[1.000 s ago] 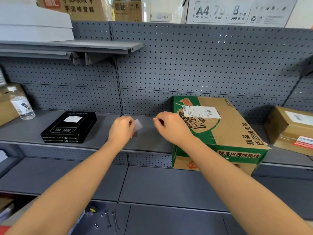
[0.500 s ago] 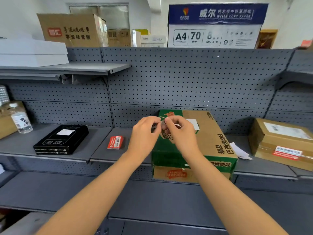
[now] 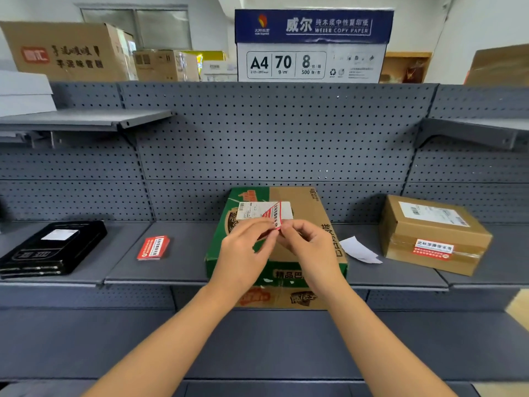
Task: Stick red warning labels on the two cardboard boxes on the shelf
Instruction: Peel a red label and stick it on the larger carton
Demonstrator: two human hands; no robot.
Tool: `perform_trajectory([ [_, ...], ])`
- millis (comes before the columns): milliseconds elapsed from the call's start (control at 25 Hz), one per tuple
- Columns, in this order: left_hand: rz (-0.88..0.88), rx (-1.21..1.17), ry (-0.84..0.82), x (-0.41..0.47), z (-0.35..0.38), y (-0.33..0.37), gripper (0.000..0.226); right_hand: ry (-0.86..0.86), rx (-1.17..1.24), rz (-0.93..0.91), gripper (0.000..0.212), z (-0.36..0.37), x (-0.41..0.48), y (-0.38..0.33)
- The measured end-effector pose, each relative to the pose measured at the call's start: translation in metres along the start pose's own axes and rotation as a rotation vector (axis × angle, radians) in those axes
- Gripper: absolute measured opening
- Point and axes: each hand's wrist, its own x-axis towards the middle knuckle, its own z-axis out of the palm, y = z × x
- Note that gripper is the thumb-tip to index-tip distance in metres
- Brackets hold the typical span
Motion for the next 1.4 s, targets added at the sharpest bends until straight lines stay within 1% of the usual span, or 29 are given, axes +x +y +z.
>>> perform_trajectory([
  [200,-0.057,-0.096,-0.009,0.001,0.007,0.014,0.016,-0.034,-0.118,-0.155,0.017,-0.013,-0.004,0.001],
  [360,-0.127,-0.164,-0.039,0.003,0.005,0.019,0.013,-0.023,-0.219,-0.299,0.020,-0.014,-0.003,0.000],
  [480,-0.158,-0.179,-0.048,0.002,0.003,0.019,0.012,-0.002,-0.286,-0.373,0.020,-0.011,-0.003,0.004],
  [720,-0.144,-0.153,0.001,0.001,0.002,0.017,0.009,0.054,-0.323,-0.400,0.017,-0.003,-0.003,0.012],
  [920,-0.137,-0.174,0.022,0.000,0.003,0.016,0.009,0.052,-0.371,-0.435,0.015,-0.002,-0.004,0.011],
  [1160,-0.175,-0.222,-0.046,0.001,0.000,0.015,0.010,0.086,-0.450,-0.500,0.016,-0.004,-0.004,0.015],
  [1400,-0.261,-0.330,-0.081,0.004,-0.005,0.017,0.010,0.095,-0.483,-0.538,0.017,-0.003,-0.003,0.015],
])
